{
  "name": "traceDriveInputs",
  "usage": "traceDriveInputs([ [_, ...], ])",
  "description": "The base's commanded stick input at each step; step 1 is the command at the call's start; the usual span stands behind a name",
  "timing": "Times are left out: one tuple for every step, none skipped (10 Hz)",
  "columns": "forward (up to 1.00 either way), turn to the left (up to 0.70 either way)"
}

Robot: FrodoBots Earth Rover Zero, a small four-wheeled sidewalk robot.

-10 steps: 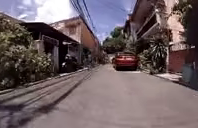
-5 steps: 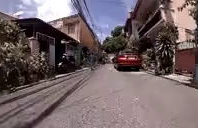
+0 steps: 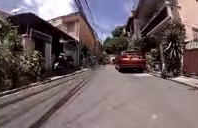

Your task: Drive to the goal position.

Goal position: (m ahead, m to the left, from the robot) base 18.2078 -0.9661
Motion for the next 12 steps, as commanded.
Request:
traceDriveInputs([
  [1.00,0.00],
  [1.00,0.00],
  [1.00,0.00],
  [1.00,0.00],
  [1.00,0.00],
  [1.00,0.00],
  [1.00,0.00],
  [1.00,0.00],
  [1.00,0.00],
  [1.00,0.00],
  [1.00,0.00],
  [1.00,0.00],
])
